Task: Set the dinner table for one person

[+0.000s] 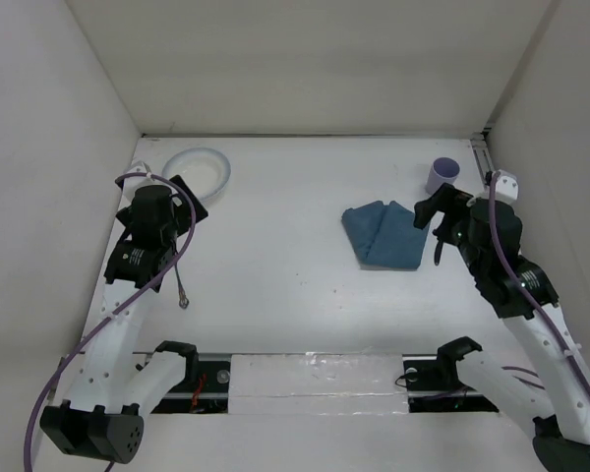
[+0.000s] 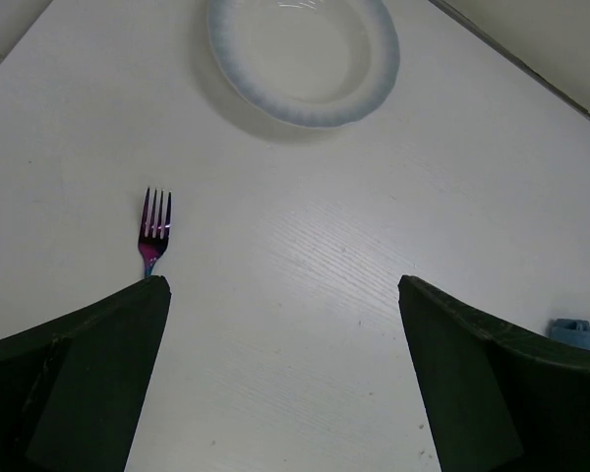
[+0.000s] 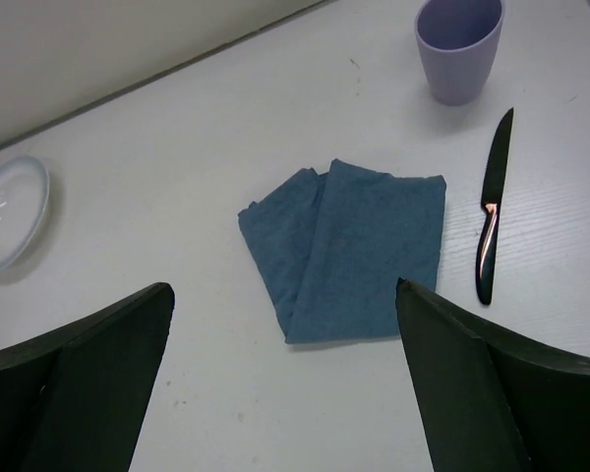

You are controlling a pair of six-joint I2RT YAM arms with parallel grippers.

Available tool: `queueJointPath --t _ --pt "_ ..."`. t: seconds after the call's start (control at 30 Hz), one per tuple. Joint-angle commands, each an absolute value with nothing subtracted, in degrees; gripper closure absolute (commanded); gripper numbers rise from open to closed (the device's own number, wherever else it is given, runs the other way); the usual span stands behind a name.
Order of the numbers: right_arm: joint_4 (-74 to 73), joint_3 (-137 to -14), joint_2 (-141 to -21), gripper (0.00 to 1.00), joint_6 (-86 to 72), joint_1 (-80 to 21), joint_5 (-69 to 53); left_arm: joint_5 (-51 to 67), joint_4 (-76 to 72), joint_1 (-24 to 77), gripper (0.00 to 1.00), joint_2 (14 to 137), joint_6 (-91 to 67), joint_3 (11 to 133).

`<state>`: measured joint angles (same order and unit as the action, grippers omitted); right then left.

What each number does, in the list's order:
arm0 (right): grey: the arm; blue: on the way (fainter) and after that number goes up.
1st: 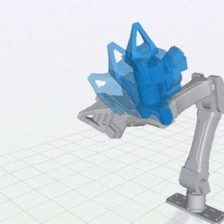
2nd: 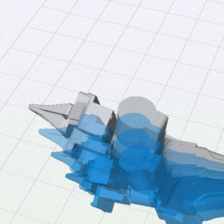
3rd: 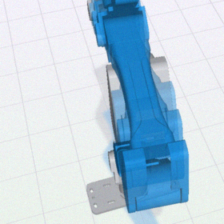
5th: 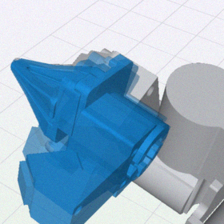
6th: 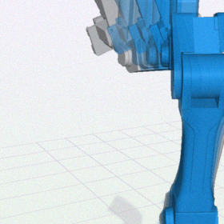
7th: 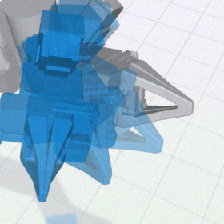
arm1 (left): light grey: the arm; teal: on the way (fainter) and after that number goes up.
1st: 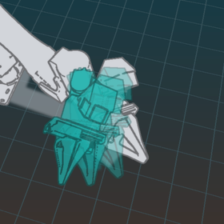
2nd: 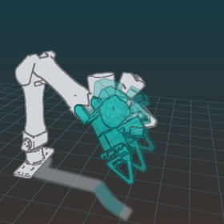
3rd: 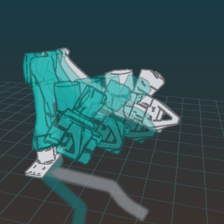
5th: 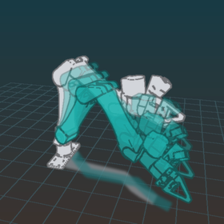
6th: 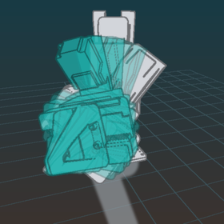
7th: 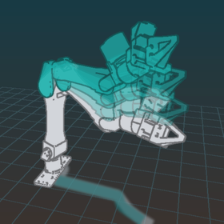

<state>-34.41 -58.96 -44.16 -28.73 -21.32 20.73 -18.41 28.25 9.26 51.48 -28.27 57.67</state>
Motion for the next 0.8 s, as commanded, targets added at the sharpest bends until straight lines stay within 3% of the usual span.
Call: queueJointPath --t 0.0,0.17,0.43,0.6,0.77 --pt "-31.5 -57.0 -43.0 0.00 -29.8 -20.1 21.4 -18.3 26.5 9.1 0.00 50.8 -27.6 58.0" --pt "-17.2 -48.4 -45.9 0.00 -32.2 -17.0 15.9 -17.8 26.5 9.1 0.00 51.3 -27.6 58.0" --pt "0.9 -44.0 -72.0 0.00 -37.8 -4.6 3.1 -15.9 26.5 9.1 0.00 53.2 -27.1 58.0" --pt "2.0 -48.9 -85.6 0.00 -35.4 -3.3 -0.1 -15.3 26.5 9.1 0.00 53.2 -27.1 57.5" --pt "4.5 -47.4 -87.7 0.00 -35.4 -1.1 2.3 -13.7 25.9 9.1 0.00 53.2 -26.5 57.5"
